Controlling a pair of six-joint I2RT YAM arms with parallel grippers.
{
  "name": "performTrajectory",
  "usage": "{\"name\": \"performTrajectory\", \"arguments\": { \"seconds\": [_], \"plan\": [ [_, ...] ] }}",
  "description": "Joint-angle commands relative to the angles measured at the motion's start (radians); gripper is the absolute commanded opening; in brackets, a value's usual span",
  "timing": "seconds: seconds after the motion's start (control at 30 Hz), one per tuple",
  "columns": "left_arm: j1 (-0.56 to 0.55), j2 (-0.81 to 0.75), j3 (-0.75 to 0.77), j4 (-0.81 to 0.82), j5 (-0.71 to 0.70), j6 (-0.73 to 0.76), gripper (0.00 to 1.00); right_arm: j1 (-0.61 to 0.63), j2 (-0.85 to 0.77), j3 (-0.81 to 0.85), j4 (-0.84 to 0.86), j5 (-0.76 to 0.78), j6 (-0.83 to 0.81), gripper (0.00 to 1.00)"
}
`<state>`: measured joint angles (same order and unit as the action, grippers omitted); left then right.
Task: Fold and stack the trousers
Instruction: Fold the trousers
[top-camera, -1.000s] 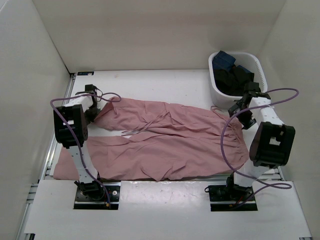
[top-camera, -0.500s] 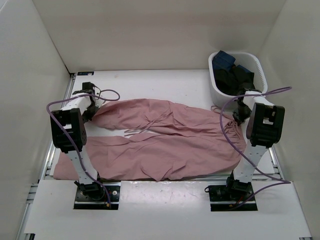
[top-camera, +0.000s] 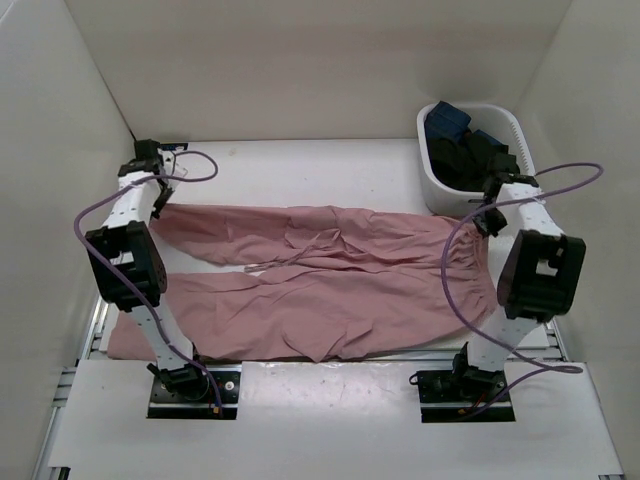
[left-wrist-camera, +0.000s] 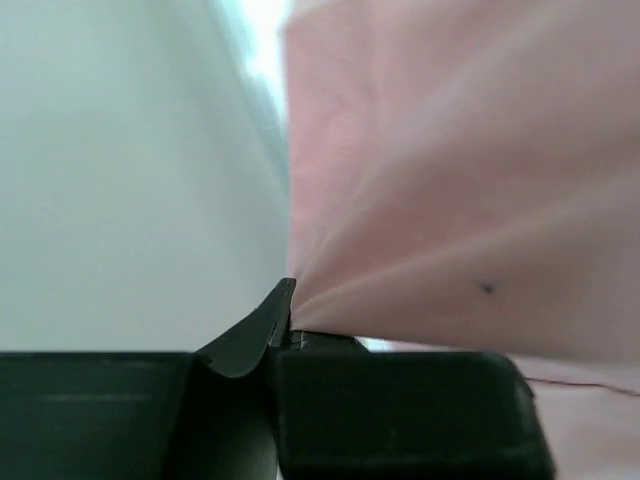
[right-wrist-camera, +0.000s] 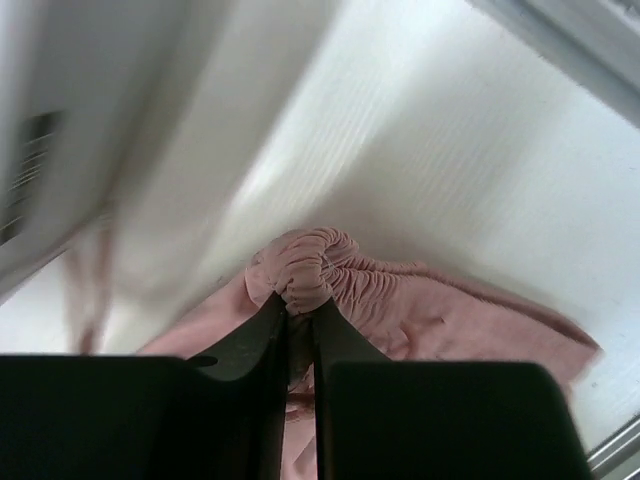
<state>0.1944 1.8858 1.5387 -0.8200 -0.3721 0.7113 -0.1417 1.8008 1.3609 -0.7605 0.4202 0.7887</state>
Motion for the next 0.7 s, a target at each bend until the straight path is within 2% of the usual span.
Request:
{"name": "performTrajectory", "arguments": {
  "seconds": [0.0,0.1,0.23,0.27,0.3,0.33,0.37,0.47,0.57,0.67],
  "plan": [
    [0.049,-0.119,0.067,-0.040,-0.073,0.059,0.14,-0.001,-0.162,-0.014,-0.025,0.005,-0.055,0.00],
    [0.140,-0.221,0.045,-0.050,-0.091,0.109,0.14,-0.001,-0.303,-0.098,-0.056,-0.009,-0.053,0.00],
    [0.313,-0.405,-0.136,-0.050,-0.053,0.178,0.14,-0.001,-0.586,-0.302,-0.065,-0.044,0.003,0.00],
    [0.333,-0.486,-0.241,-0.050,-0.042,0.198,0.14,-0.001,-0.634,-0.348,-0.065,-0.044,0.016,0.00],
    [0.352,-0.526,-0.296,-0.050,-0.031,0.218,0.14,-0.001,-0.726,-0.393,-0.075,-0.057,0.033,0.00],
    [0.367,-0.568,-0.349,-0.050,-0.021,0.252,0.14,-0.010,-0.769,-0.481,-0.085,-0.057,0.067,0.00],
    [0.387,-0.646,-0.450,-0.050,-0.011,0.267,0.14,-0.010,-0.811,-0.524,-0.112,-0.081,0.084,0.00],
    [0.434,-0.784,-0.630,-0.036,-0.002,0.345,0.14,-0.028,-0.961,-0.661,-0.187,-0.081,0.161,0.00],
    [0.508,-0.856,-0.750,0.001,-0.002,0.439,0.14,-0.070,-1.116,-0.732,-0.287,-0.081,0.201,0.00],
    [0.554,-0.878,-0.770,0.001,0.012,0.476,0.14,-0.084,-1.256,-0.753,-0.365,-0.046,0.221,0.00]
  ]
}}
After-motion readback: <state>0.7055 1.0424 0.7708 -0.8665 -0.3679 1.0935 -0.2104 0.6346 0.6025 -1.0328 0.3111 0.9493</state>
